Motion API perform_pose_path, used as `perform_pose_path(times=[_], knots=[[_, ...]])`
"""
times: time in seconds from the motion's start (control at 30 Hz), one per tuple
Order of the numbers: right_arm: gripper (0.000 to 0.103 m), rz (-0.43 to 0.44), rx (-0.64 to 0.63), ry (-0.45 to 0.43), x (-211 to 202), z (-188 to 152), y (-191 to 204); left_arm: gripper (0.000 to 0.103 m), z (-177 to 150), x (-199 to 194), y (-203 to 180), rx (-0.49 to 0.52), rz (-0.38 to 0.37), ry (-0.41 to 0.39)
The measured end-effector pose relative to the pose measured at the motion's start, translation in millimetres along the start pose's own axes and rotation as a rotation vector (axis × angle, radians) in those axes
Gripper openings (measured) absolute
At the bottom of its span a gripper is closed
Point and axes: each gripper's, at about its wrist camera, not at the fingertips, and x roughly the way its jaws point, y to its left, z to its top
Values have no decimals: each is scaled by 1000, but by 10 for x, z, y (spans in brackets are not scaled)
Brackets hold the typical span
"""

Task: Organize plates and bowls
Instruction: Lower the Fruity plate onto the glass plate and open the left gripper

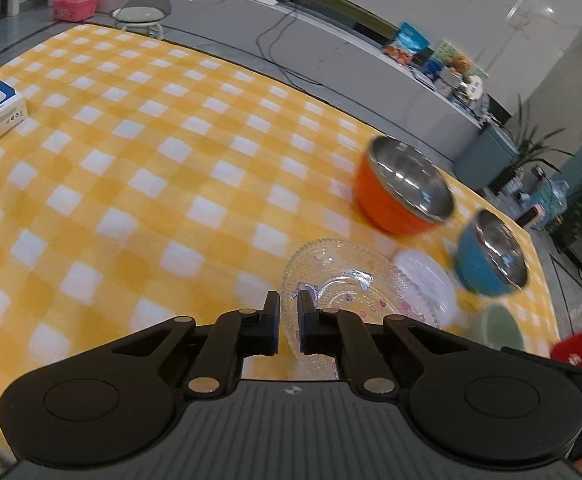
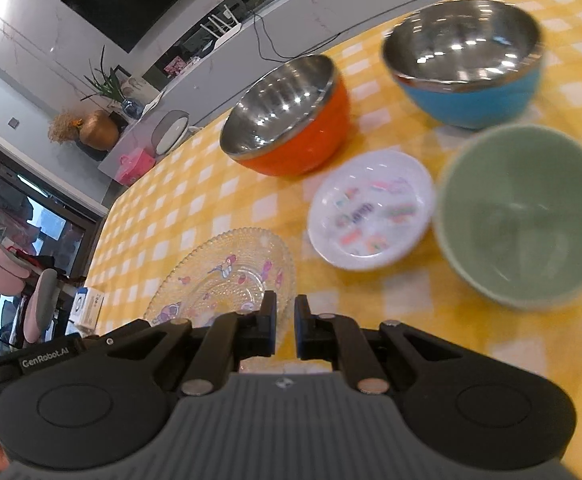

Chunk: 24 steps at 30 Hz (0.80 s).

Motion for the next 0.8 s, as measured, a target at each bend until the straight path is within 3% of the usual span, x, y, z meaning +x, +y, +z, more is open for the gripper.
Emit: perform_pose_path(times=[0.33,0.37,0.73,0.77,0.8], knots=[[6,-10,22,-13,-631,-378,-251,9,-523,-241,-212,34,-7,41],[6,-26,34,24,-658,-404,-282,9,-569,-244,-221,35,-6,46],[6,-76,4,42,-700,-577,-288,9,-803,-231,-202,50,46,42],[6,-75,-4,43,-685,-587,-282,1,-802,-231,-188,48,37,38],[6,-76,-17,42,-673,-597,-271,0,-798,-234,-165,34,-31,37]])
